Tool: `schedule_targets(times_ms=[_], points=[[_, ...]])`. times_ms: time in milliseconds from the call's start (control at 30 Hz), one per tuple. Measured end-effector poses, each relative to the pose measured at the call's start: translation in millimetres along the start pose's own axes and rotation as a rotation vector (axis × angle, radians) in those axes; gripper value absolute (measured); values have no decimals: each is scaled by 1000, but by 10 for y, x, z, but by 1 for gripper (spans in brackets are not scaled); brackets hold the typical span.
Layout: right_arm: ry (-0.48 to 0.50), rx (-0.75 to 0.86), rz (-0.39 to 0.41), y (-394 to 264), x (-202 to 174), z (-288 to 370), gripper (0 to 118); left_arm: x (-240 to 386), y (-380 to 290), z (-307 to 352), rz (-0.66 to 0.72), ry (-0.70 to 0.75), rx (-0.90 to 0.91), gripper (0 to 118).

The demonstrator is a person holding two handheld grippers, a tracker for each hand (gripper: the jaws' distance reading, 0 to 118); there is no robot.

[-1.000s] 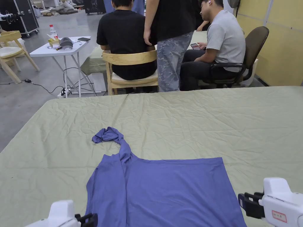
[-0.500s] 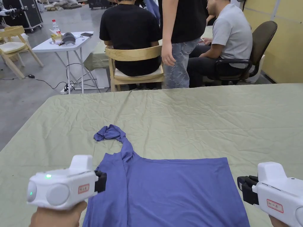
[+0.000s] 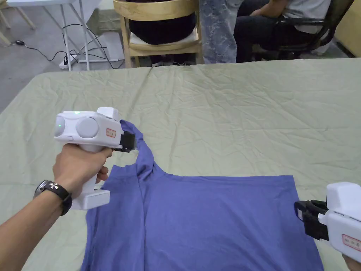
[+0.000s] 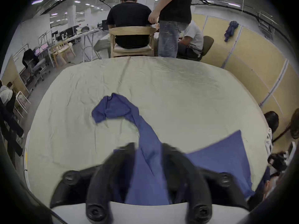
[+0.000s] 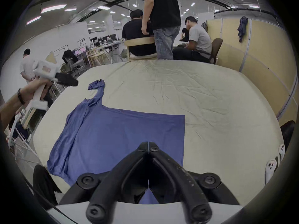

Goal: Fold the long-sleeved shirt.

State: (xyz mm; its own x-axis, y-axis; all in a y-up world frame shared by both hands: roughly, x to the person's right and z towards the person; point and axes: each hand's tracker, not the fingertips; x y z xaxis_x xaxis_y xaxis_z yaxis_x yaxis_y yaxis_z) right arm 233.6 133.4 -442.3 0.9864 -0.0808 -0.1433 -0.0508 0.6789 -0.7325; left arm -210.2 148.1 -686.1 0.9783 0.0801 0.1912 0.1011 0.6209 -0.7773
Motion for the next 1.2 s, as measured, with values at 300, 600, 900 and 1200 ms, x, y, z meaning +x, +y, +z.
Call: schedule_targets(times_ms=[300,600,900,1200], points=[[-24,-100,-10,-157,227,-569,0,-241,460,-1297,57,51,-81,63],[-41,-162,-10,-246,290,-772,0,-493,366,-1999,120,78,-136,65],[-27,-145,-26,-274,261,-652,0,-320,354,-1771,57,77,-76,8],[-4,-94,-45,-273,167,-320,0,-214,160,-700,20,49,115,8]])
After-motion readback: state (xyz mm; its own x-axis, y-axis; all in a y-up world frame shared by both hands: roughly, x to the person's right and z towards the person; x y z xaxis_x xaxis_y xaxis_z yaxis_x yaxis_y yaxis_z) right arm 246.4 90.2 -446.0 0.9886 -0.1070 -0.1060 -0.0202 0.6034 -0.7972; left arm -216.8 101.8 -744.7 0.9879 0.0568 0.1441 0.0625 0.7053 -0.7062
